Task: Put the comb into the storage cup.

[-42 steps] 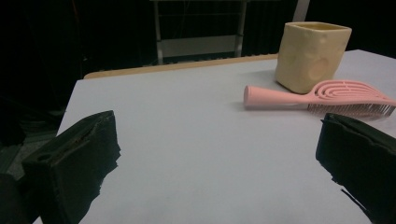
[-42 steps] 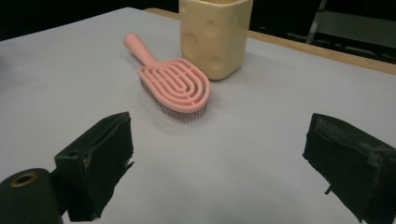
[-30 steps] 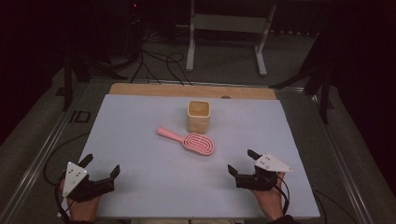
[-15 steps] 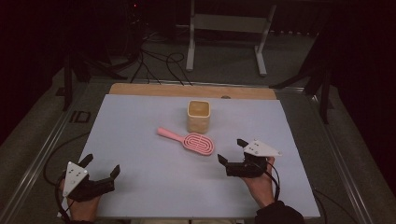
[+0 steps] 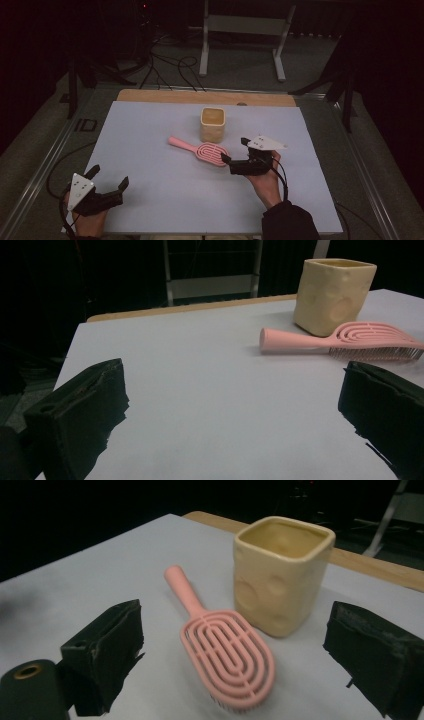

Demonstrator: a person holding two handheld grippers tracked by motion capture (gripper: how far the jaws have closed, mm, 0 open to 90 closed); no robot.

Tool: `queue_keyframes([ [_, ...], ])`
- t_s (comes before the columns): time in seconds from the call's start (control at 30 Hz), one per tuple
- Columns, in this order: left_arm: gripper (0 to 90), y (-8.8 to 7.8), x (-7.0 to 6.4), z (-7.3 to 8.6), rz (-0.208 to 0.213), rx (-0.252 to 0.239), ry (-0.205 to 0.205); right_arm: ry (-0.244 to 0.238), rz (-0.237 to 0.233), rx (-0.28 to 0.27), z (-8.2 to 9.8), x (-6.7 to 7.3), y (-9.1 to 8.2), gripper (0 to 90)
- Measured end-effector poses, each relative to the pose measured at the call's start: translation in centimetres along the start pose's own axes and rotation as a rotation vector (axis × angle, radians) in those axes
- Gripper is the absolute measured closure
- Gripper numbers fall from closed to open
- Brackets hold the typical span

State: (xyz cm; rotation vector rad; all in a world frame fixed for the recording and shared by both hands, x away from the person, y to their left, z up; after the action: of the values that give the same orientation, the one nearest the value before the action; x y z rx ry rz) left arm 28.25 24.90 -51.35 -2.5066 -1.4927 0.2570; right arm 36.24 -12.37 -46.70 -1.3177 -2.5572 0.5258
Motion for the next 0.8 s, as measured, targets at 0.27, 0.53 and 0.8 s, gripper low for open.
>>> queue_keyframes([
  [0.27,0.1,0.0,0.0,0.0,0.001,-0.002,-0.001,0.026,-0.037,-0.009,-2.0,0.8,2.2,12.9],
  [0.53,0.1,0.1,0.1,0.0,0.003,0.0,0.001,0.043,-0.059,0.01,-2.8,1.2,3.9,19.5],
  [0.8,0.1,0.1,-0.1,0.1,0.003,0.008,0.01,0.051,-0.066,0.028,-3.0,1.5,5.2,31.4],
])
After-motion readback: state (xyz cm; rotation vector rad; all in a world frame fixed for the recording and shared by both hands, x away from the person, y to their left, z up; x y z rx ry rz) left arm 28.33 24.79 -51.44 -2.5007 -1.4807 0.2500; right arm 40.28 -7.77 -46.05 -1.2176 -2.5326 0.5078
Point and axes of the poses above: each handheld gripper's, and its own axes: y roughly forward along the jaws, z roughly out of its underside, x roughly to its left, the point moved 8 cm from there along y, roughly forward along the jaws, and after that the axes turned 8 degrees about z, right-handed, at the moved point
